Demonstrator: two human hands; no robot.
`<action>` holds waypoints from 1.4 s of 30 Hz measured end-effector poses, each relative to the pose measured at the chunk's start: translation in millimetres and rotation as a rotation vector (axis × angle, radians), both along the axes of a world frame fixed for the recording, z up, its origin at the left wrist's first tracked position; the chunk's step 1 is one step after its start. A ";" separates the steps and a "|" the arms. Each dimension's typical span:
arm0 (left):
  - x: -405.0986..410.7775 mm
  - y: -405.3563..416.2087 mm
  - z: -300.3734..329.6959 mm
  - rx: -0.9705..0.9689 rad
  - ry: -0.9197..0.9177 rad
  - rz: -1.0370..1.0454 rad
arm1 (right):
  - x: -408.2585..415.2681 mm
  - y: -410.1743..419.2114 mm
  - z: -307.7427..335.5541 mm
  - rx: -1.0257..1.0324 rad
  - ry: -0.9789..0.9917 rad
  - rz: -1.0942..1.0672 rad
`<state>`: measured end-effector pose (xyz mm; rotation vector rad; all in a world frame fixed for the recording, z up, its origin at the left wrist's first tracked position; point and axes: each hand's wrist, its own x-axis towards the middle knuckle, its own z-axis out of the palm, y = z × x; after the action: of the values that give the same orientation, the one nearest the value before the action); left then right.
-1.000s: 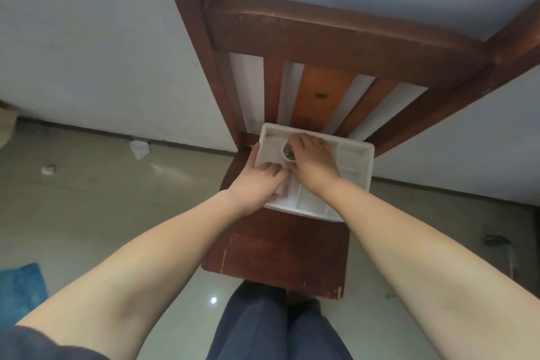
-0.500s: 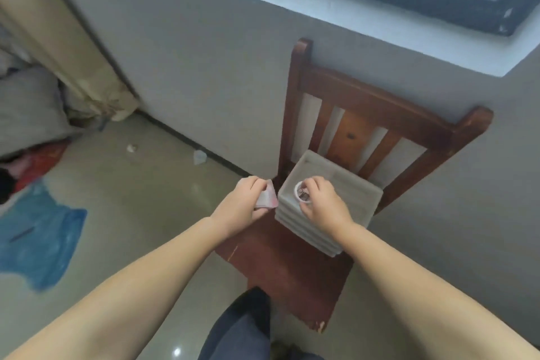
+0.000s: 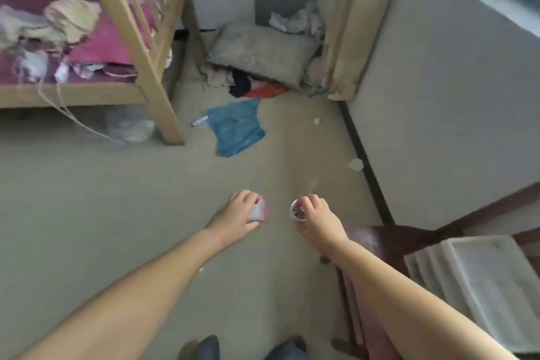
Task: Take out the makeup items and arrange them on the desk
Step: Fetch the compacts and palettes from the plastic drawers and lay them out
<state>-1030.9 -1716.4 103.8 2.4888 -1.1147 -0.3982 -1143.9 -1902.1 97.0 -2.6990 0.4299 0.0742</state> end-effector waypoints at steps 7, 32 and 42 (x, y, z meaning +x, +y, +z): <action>21.4 240.6 6.9 0.003 -0.005 0.412 | 111.3 199.8 2.8 -0.036 -0.016 0.444; 122.3 895.5 22.2 0.119 -0.017 1.351 | 388.9 931.8 18.3 -0.015 -0.118 1.463; 187.1 1100.8 17.5 0.008 0.060 1.614 | 483.9 1175.9 12.4 0.027 -0.104 1.725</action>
<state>-843.8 -615.5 121.3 2.4497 1.0150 0.0414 -660.0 -726.2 109.4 -2.1604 -1.8704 0.3728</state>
